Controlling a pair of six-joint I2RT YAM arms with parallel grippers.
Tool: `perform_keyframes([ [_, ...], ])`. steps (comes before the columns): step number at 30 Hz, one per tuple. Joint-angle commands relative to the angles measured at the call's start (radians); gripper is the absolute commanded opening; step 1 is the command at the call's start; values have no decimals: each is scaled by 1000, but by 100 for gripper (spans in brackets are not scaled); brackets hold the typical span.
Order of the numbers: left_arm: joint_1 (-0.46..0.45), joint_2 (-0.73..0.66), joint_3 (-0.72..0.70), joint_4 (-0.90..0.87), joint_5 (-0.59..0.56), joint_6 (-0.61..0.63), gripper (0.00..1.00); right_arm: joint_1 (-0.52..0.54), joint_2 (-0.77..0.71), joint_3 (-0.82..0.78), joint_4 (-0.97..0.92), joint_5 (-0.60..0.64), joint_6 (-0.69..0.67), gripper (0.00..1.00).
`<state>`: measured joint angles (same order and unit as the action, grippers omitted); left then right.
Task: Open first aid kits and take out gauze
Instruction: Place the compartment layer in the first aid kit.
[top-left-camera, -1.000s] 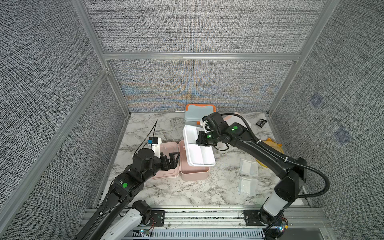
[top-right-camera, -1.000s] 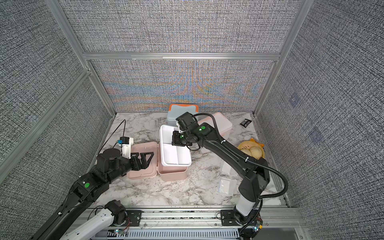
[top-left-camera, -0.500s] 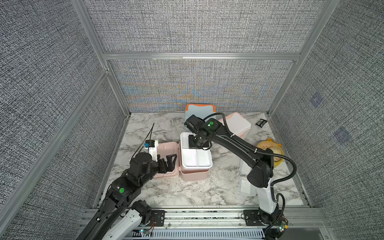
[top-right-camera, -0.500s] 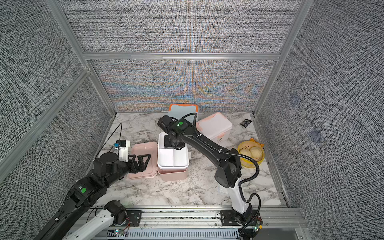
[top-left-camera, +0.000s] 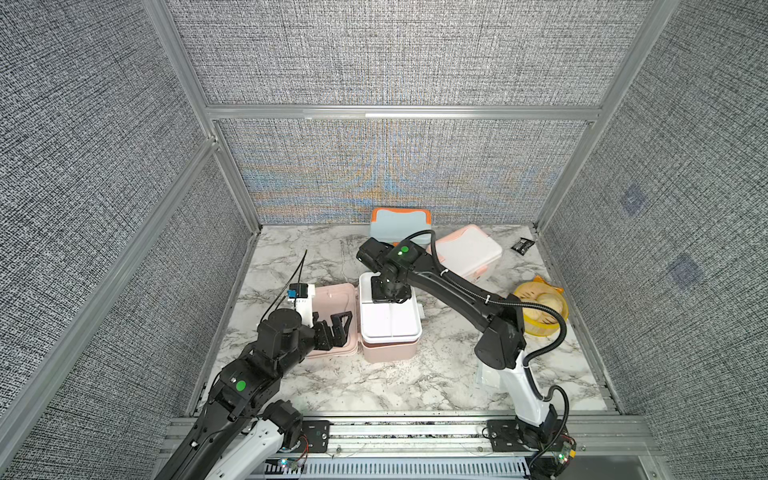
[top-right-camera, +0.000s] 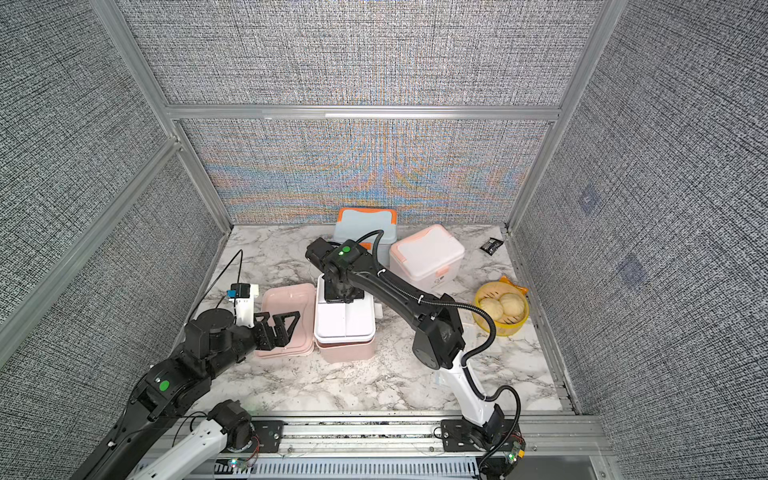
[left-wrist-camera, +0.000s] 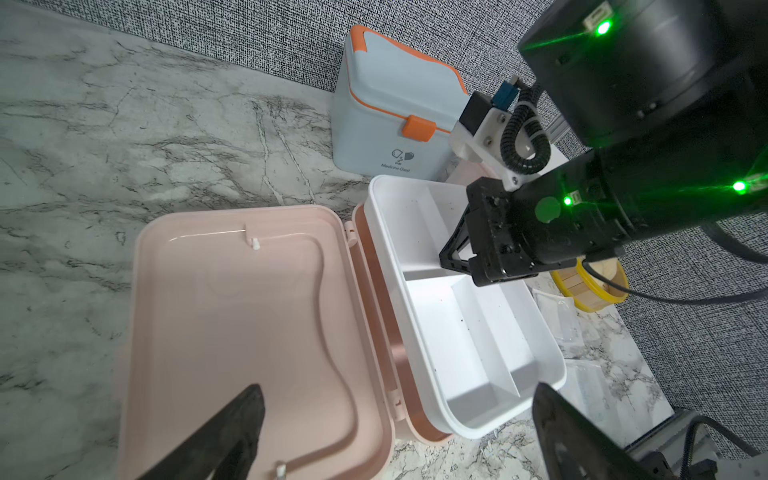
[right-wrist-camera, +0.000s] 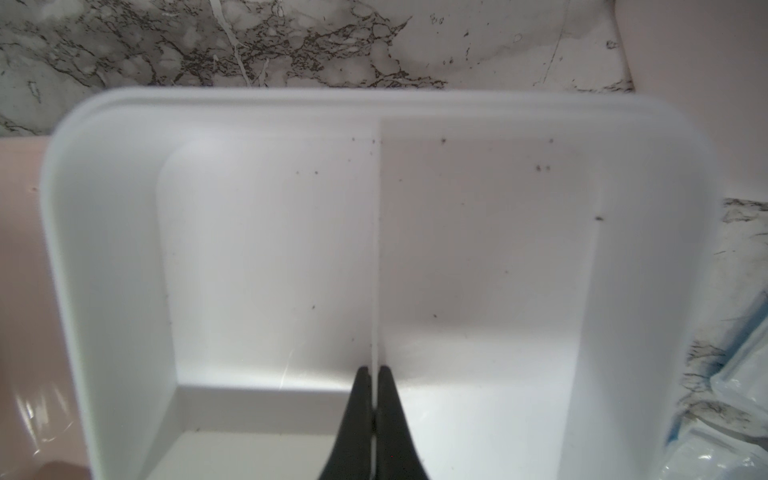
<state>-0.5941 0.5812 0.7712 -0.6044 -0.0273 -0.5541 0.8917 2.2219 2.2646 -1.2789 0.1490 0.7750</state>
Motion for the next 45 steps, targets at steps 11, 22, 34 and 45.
perform_keyframes([
  [11, 0, -13, -8, -11, -19, 3, 100, 4, 54, 32, -23, -5, -5, 0],
  [22, 0, -7, -15, -3, -20, 5, 100, 12, 45, 51, -53, -23, -7, 0],
  [34, 1, -16, -33, 3, -17, -5, 100, 15, 51, 82, -112, -28, 3, 0],
  [45, -1, -26, -46, 1, -17, -6, 99, 16, 106, 87, -131, -45, 12, 0],
])
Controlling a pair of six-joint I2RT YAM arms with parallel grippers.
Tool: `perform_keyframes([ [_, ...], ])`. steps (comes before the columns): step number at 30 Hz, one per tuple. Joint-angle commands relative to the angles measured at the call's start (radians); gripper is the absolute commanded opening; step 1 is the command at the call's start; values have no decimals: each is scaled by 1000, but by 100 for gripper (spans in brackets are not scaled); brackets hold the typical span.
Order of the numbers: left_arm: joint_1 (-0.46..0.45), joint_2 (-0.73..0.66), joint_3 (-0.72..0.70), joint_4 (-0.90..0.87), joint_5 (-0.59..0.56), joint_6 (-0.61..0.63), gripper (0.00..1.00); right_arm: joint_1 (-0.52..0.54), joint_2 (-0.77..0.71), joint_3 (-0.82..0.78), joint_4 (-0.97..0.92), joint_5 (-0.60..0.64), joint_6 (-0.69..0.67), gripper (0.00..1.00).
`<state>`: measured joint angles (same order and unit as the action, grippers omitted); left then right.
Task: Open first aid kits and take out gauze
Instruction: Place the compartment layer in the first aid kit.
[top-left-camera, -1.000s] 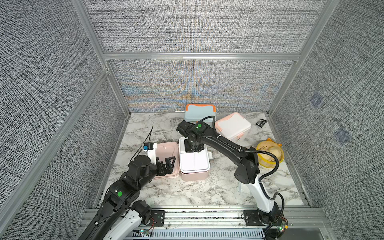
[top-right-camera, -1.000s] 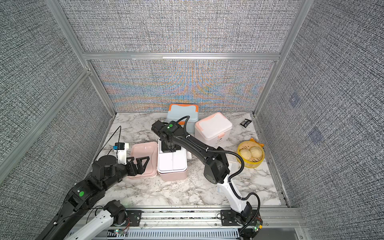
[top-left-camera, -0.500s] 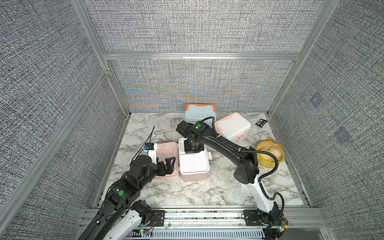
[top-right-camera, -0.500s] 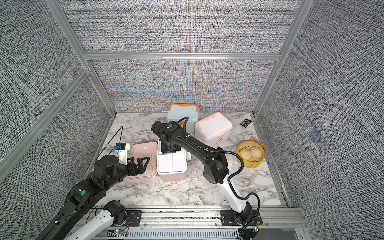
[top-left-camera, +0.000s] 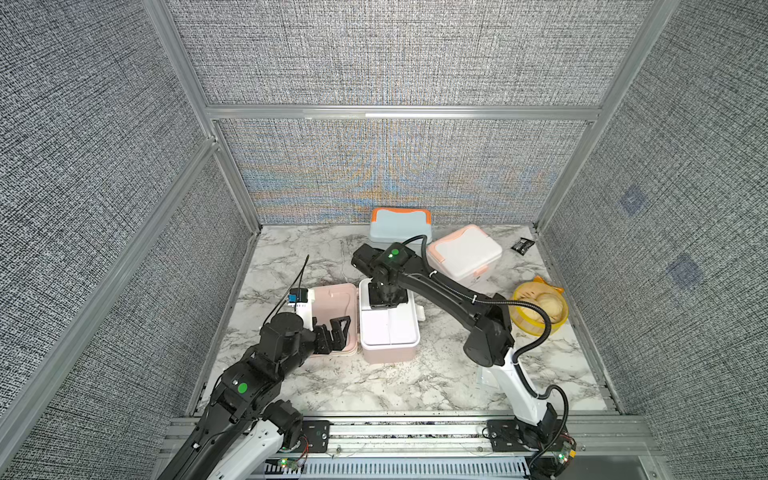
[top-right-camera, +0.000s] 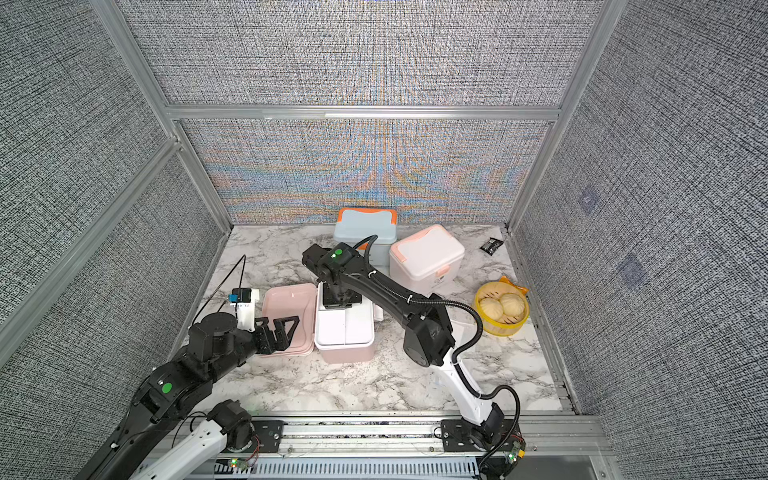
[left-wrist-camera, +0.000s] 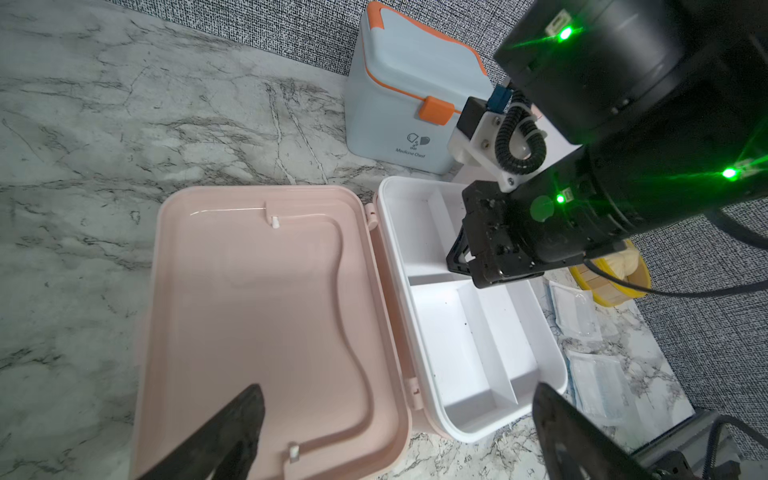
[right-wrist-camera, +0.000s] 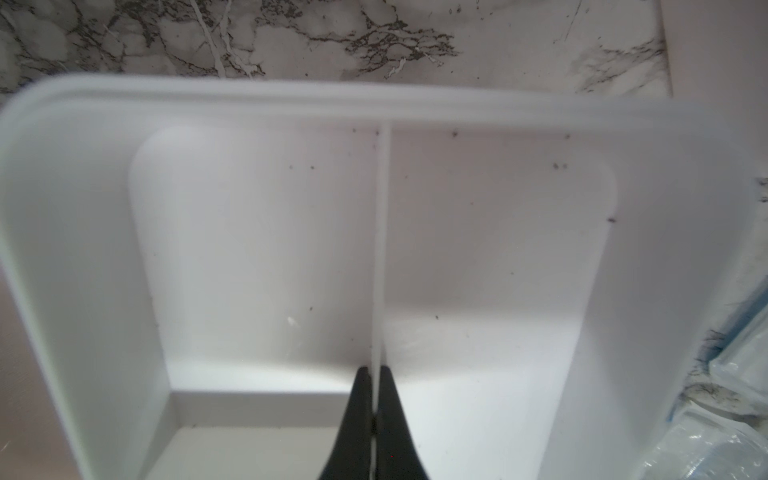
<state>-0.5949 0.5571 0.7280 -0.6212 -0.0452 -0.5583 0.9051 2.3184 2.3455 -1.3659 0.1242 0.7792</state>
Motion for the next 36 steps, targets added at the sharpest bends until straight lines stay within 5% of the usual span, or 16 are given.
perform_keyframes([
  [1, 1, -3, -3, 17, 2, -2, 100, 3, 13, 6, -43, -20, 8, 0],
  [12, 10, 81, 22, -6, -22, -7, 99, -2, -46, 19, -25, -72, -10, 0],
  [13, 14, 95, 23, -1, -20, -9, 99, -3, -59, 16, -25, -73, -13, 43],
  [18, 42, 161, 30, 32, 0, -14, 100, -10, -124, -50, 10, -72, -16, 68],
  [36, 207, 220, 27, 0, -54, -73, 99, -40, -249, -163, 84, -81, -120, 72],
])
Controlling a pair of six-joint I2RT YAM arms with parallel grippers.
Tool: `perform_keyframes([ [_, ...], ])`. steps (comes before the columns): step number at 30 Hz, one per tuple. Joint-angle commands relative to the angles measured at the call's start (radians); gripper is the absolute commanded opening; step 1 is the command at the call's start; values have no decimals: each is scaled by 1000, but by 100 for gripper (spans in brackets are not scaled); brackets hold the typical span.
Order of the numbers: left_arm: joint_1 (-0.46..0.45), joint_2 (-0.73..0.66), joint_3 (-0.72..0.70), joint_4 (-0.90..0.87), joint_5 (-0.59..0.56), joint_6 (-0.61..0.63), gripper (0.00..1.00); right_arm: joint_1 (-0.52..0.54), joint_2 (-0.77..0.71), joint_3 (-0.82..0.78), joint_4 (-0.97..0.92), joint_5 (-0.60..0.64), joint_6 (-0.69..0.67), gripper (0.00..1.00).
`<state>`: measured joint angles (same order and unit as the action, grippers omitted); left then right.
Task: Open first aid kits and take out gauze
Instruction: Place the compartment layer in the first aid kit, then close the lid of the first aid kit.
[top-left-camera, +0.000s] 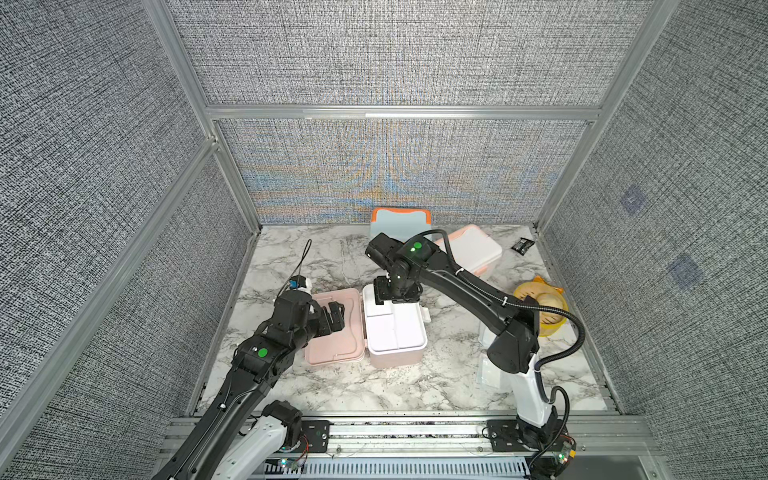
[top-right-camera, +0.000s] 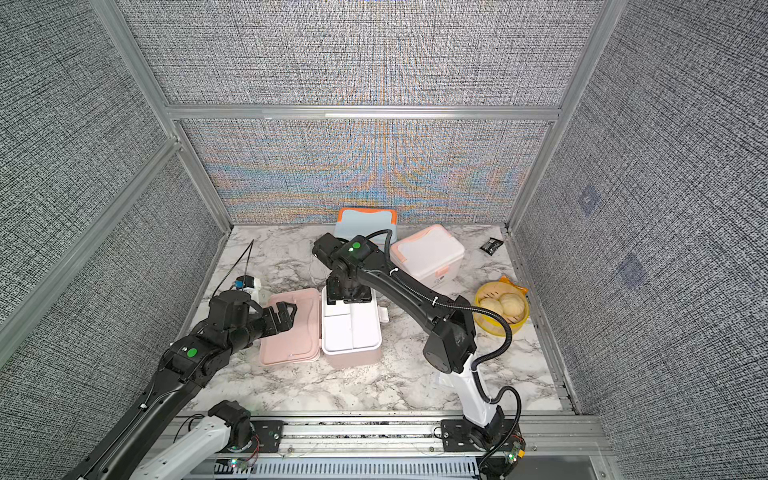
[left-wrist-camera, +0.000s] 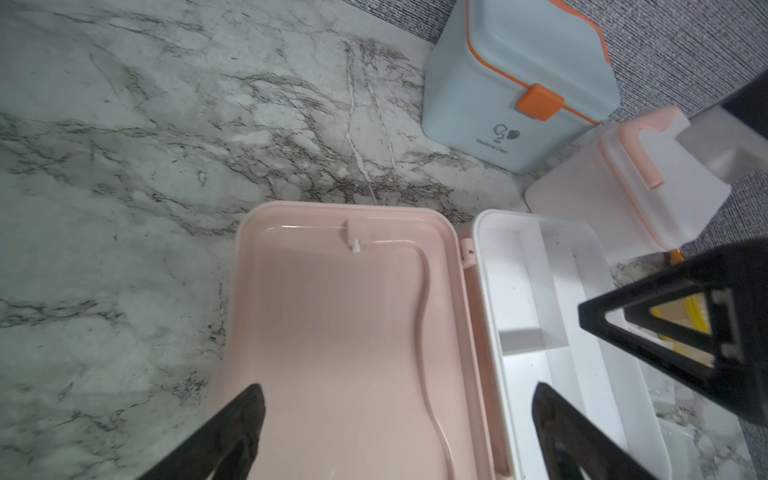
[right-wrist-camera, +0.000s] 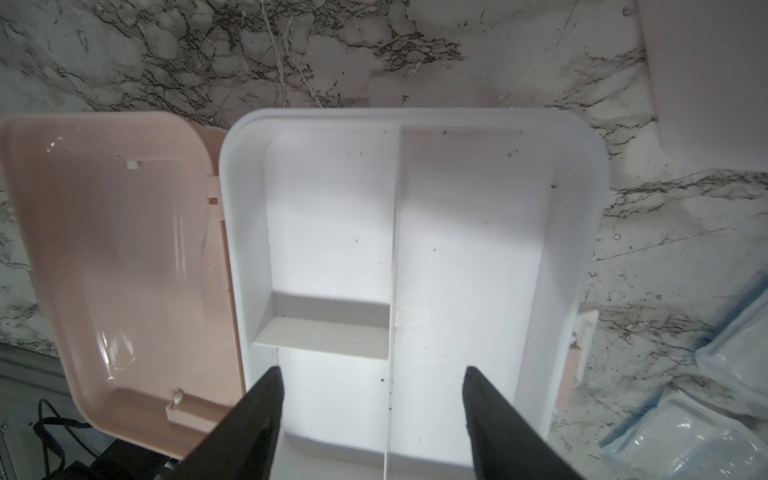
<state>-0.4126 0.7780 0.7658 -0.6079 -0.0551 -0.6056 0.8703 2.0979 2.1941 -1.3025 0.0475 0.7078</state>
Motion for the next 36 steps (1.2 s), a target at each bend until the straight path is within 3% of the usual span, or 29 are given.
perform_keyframes([
  [1, 46, -4, -24, -6, -32, -33, 99, -11, -53, -41, 40, -6, -68, 74],
  [7, 176, -28, -95, 43, 66, -72, 99, -88, -283, -366, 282, -119, -190, 82],
  [10, 252, -31, -133, 82, 147, -94, 99, -147, -402, -572, 438, -223, -224, 99],
  [19, 427, -5, -288, 258, 432, -185, 99, -280, -601, -975, 742, -401, -208, 99],
  [27, 451, -14, -374, 457, 634, -306, 99, -307, -568, -1115, 937, -517, -151, 99],
  [36, 452, -117, -314, 404, 695, -361, 99, -306, -530, -1193, 1110, -631, -51, 99],
])
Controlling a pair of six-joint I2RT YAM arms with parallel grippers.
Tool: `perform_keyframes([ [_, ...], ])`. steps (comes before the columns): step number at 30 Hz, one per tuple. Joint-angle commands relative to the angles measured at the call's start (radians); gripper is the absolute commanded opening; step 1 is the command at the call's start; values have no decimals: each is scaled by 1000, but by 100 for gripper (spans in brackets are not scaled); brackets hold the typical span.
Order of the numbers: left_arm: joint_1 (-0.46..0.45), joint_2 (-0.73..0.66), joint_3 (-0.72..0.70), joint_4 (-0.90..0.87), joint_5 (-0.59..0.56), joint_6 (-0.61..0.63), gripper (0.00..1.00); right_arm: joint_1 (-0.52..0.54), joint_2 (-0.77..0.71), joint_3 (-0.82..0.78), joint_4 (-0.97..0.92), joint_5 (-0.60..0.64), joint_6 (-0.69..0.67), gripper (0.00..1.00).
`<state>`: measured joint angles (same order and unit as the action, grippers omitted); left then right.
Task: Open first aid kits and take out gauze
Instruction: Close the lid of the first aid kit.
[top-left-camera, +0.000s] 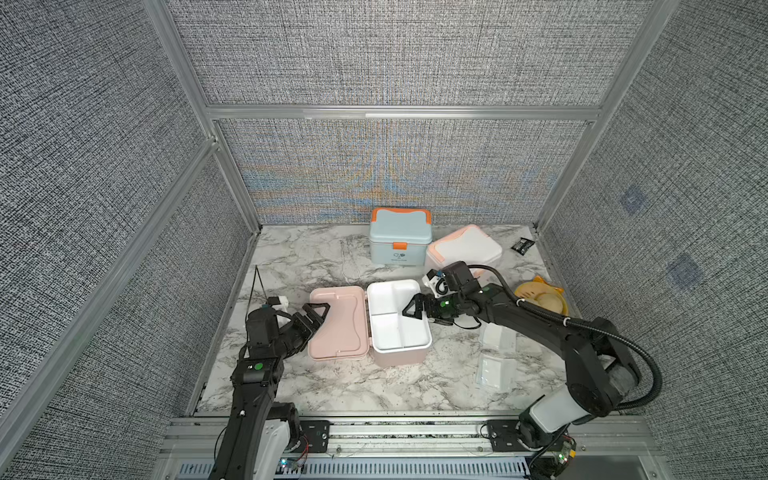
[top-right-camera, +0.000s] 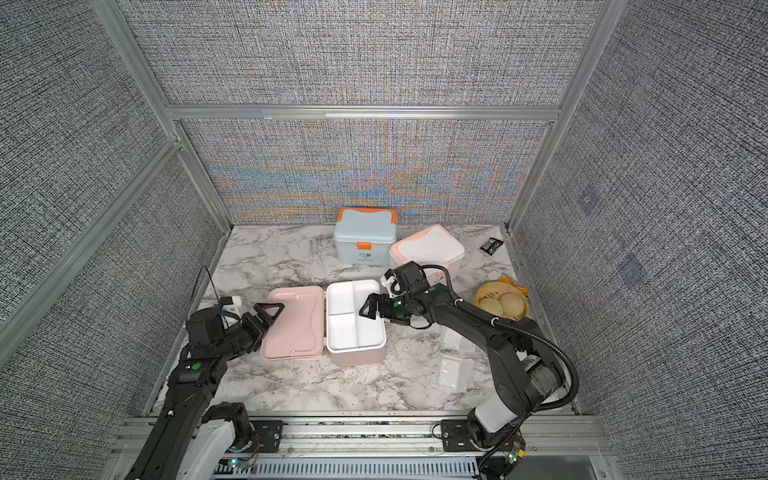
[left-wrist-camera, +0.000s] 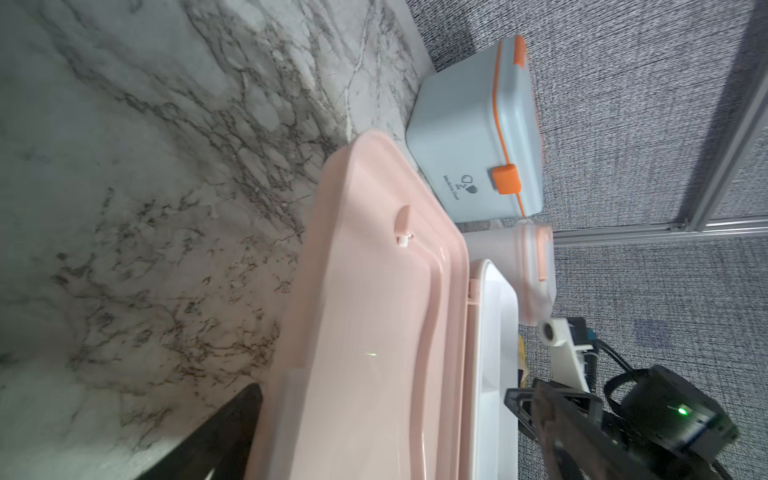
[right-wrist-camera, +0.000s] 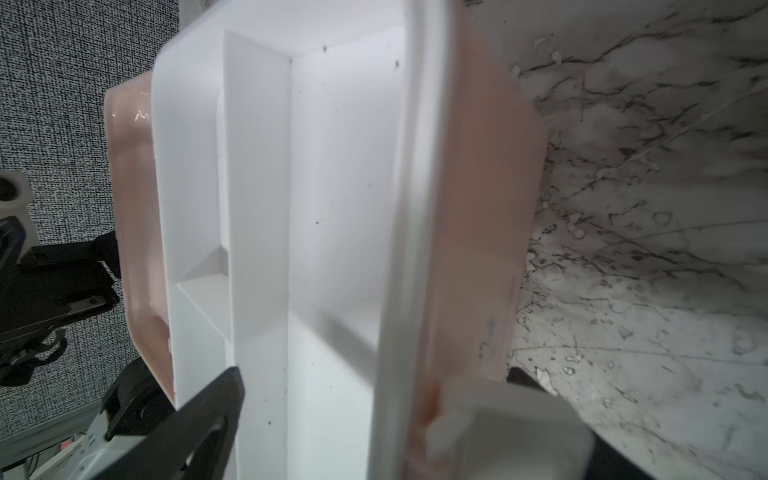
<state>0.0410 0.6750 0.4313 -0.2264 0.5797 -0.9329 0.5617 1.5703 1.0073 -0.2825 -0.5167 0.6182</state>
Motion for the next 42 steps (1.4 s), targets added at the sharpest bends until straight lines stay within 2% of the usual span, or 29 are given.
perform_keyframes([
  [1, -1, -22, 32, 14, 63, -39, 99, 3, -6, -7, 103, -71, 47, 99],
  [14, -3, -2, 125, 115, 180, -137, 99, 39, 9, -70, 244, -106, 139, 99],
  [21, -44, 110, 202, 130, 209, -136, 99, 74, 62, -66, 311, -107, 172, 99],
  [28, -195, 167, 283, 89, 90, -71, 100, 86, 45, -63, 285, -40, 155, 99],
  [38, -341, 279, 369, 61, -6, -25, 100, 84, -101, -116, 237, 103, 117, 99],
  [42, -383, 302, 404, 41, -42, -7, 100, 76, -147, -146, 250, 121, 118, 99],
])
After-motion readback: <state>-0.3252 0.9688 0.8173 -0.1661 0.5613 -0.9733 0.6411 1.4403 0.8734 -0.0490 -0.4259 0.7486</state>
